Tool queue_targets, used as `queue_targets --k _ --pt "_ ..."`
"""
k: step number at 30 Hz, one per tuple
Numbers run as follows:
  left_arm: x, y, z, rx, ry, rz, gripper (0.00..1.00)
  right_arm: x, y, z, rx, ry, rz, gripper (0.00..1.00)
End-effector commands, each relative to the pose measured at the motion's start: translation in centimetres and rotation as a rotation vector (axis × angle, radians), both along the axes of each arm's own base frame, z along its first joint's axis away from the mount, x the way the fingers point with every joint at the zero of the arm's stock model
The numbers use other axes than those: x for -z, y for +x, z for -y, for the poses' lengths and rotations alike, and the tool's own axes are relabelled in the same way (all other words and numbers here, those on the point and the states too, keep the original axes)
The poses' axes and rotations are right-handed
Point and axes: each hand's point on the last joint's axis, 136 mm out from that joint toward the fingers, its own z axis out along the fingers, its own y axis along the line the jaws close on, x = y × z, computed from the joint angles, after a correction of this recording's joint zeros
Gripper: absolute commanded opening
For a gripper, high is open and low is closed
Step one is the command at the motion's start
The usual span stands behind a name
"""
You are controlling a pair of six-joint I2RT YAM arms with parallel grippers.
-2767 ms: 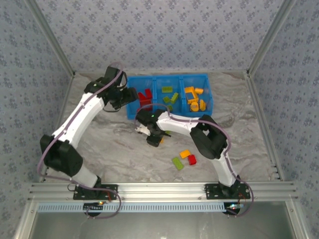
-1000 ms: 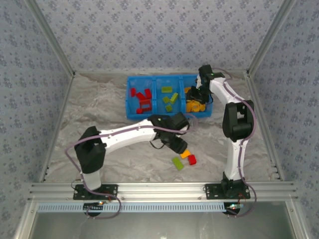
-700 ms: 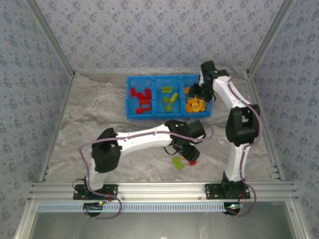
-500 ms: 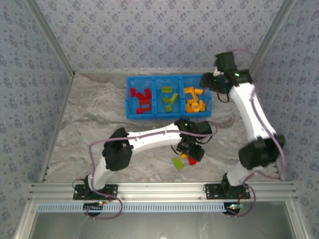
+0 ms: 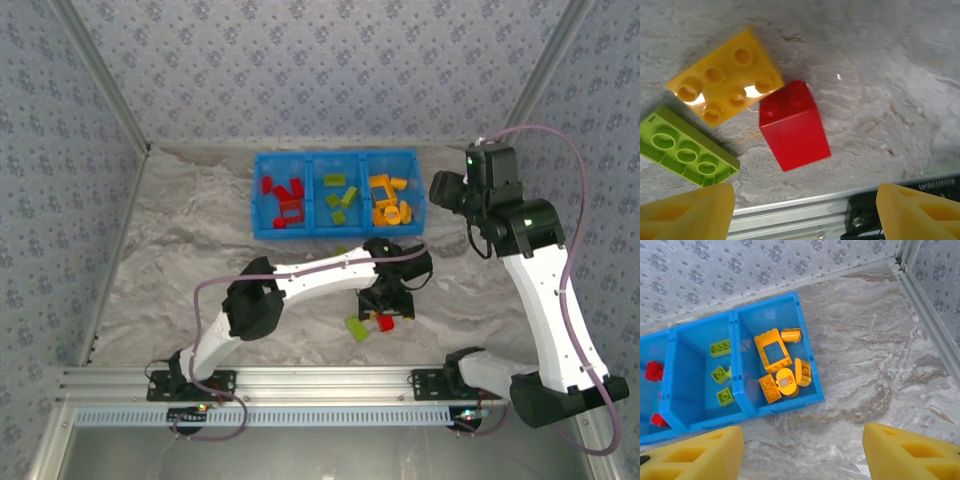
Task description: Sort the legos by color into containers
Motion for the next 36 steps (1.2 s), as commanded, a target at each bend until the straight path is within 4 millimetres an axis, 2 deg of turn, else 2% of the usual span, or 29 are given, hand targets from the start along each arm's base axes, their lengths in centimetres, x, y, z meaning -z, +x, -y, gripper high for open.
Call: queue_targets --k 1,5,10,15,19,22,25,28,31,33,36 --pt "1.3 0.3 1.3 -0.144 0.005 -0.041 0.74 -1.1 -1.8 0.8 0.005 -0.024 0.03 0.67" --pt "3.6 0.0 1.2 -0.157 0.047 -0.071 0.69 -1.7 -3.0 0.6 -0.019 0.002 0.036 0.67" --pt "4.4 0.1 1.0 -0.158 0.08 -0.067 0.62 -1.3 -3.8 0.7 -0.027 0.01 0.02 0.68" --pt "4.9 0.6 1.2 -0.16 0.064 -0.046 0.39 -1.1 -3.9 0.5 -0.041 0.014 0.016 0.68" --pt "3.6 1.1 1.8 -0.123 0.028 -0.013 0.2 -0.8 -4.2 0.3 -0.05 0.022 0.006 0.68" --pt "1.7 1.8 1.7 -0.081 0.02 0.023 0.17 -0.6 -4.8 0.3 -0.058 0.031 0.004 0.68" --pt "-1.8 3.3 0.9 -0.057 -0.011 0.091 0.16 -1.3 -5.7 0.2 -0.088 0.04 0.047 0.68" --pt "-6.3 5.9 -1.5 -0.059 -0.027 0.202 0.16 -1.9 -6.8 0.5 -0.092 0.048 0.085 0.68" --pt "-9.5 8.9 -5.7 -0.108 -0.011 0.265 0.16 -1.6 -7.5 0.5 -0.085 0.071 0.087 0.66" --pt "-10.7 11.1 -9.0 -0.147 0.018 0.306 0.16 -1.4 -7.7 0.1 -0.087 0.112 0.1 0.65" --pt "-11.6 14.8 -14.4 -0.2 0.085 0.363 0.16 0.5 -7.7 -1.2 -0.115 0.152 0.065 0.64"
